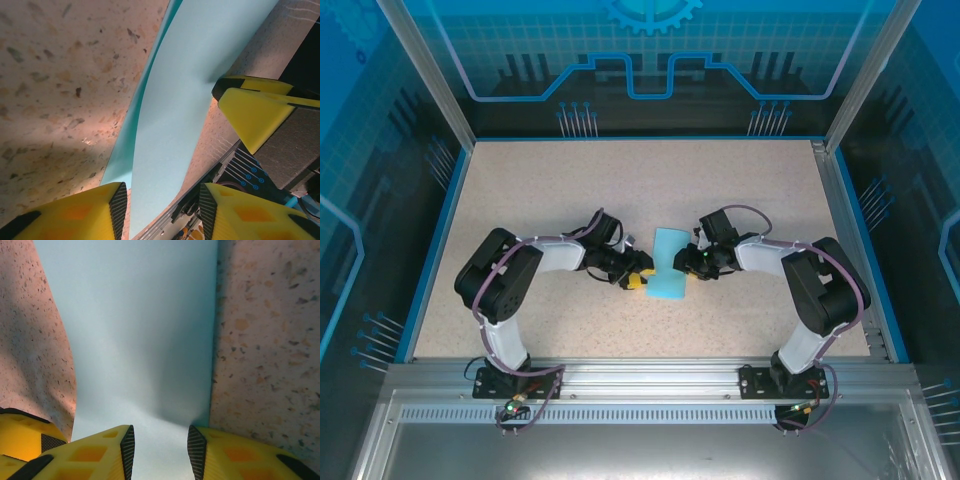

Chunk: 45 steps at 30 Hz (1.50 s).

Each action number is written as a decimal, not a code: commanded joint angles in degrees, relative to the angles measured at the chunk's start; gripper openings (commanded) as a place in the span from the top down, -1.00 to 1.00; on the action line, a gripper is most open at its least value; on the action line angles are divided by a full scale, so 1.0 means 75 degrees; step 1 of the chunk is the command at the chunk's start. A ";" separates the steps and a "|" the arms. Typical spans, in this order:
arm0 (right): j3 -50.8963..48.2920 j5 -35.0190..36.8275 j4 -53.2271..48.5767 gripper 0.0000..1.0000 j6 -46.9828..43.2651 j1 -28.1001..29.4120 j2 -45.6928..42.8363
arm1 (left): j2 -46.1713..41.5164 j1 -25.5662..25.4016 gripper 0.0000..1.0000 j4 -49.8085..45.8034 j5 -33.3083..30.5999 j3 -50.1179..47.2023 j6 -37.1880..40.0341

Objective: Fold a paper plane with a square sheet of paper (pick it up from the middle)
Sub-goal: Fold the triangle a second time at the center of the table.

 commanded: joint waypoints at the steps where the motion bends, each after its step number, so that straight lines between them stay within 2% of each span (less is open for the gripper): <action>1: -0.0296 0.0287 -0.0447 0.23 -0.0036 -0.0005 0.0339 | 0.0178 -0.0053 0.06 -0.0292 0.0111 0.0190 -0.0094; 6: -0.0286 0.0275 -0.0432 0.23 -0.0022 -0.0002 0.0366 | 0.0432 -0.0052 0.10 0.0044 0.0310 0.0280 -0.0260; 12: -0.0314 0.0248 -0.0374 0.23 -0.0002 0.0001 0.0398 | 0.0491 -0.0062 0.26 0.0180 0.0378 0.0419 -0.0290; 25: -0.0380 0.0097 -0.0164 0.23 0.0022 0.0011 0.0360 | 0.0931 0.0073 0.28 0.0296 0.0246 0.0973 -0.0236; 32: -0.0362 -0.0122 0.0054 0.21 -0.0031 0.0010 0.0198 | 0.1189 0.0194 0.41 0.0420 0.0276 0.1287 -0.0266; 41: -0.0301 -0.0041 -0.0164 0.05 -0.0534 0.0065 -0.1039 | 0.1174 0.0252 0.75 0.0643 0.0457 0.1226 -0.0291; 45: -0.0316 0.0801 -0.0801 -0.09 -0.0995 0.0486 -0.1859 | 0.1079 0.0253 0.75 0.0619 0.0513 0.1235 -0.0290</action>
